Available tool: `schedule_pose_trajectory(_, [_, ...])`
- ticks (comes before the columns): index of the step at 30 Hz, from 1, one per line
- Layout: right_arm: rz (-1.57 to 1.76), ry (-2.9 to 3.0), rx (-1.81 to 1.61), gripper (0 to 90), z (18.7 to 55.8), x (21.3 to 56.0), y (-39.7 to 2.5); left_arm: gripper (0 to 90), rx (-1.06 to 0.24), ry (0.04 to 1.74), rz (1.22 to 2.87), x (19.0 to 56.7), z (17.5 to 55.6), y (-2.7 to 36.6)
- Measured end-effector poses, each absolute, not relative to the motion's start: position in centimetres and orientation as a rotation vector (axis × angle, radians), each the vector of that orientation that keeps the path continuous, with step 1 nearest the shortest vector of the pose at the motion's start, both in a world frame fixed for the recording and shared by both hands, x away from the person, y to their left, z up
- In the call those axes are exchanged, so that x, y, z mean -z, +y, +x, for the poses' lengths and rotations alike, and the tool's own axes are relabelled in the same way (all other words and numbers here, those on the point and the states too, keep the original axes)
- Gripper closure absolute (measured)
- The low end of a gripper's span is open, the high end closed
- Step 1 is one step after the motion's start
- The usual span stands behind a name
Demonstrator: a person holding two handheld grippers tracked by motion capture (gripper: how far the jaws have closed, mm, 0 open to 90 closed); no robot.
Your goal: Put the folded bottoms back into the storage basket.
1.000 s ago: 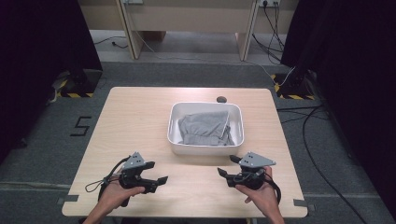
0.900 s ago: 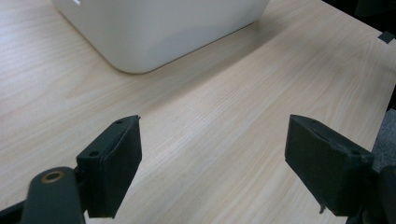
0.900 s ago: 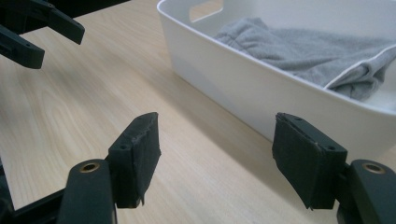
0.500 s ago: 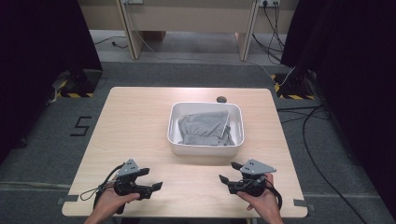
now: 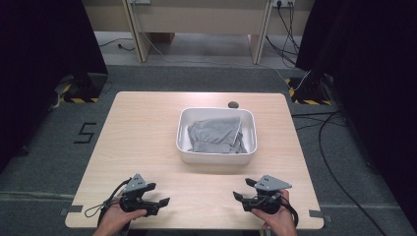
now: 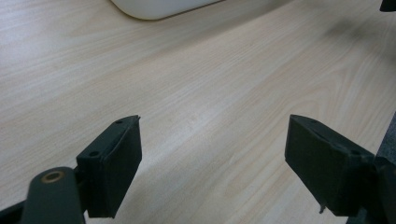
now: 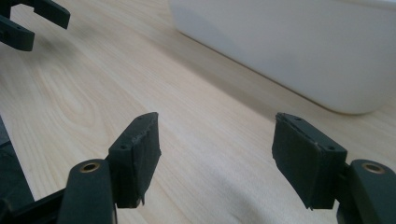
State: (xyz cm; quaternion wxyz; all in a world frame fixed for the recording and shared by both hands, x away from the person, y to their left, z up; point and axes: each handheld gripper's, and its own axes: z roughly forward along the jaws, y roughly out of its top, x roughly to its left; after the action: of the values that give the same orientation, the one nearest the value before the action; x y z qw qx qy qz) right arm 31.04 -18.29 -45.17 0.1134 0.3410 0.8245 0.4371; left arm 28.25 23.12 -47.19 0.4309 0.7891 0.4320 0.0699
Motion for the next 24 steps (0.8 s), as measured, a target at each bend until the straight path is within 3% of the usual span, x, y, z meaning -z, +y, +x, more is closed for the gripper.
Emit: schedule_pose_trajectory(24, [1.068,2.457,-1.154,32.4,28.8,47.8,-20.1,18.5,-0.224,1.103,2.007,48.8,25.5,23.9])
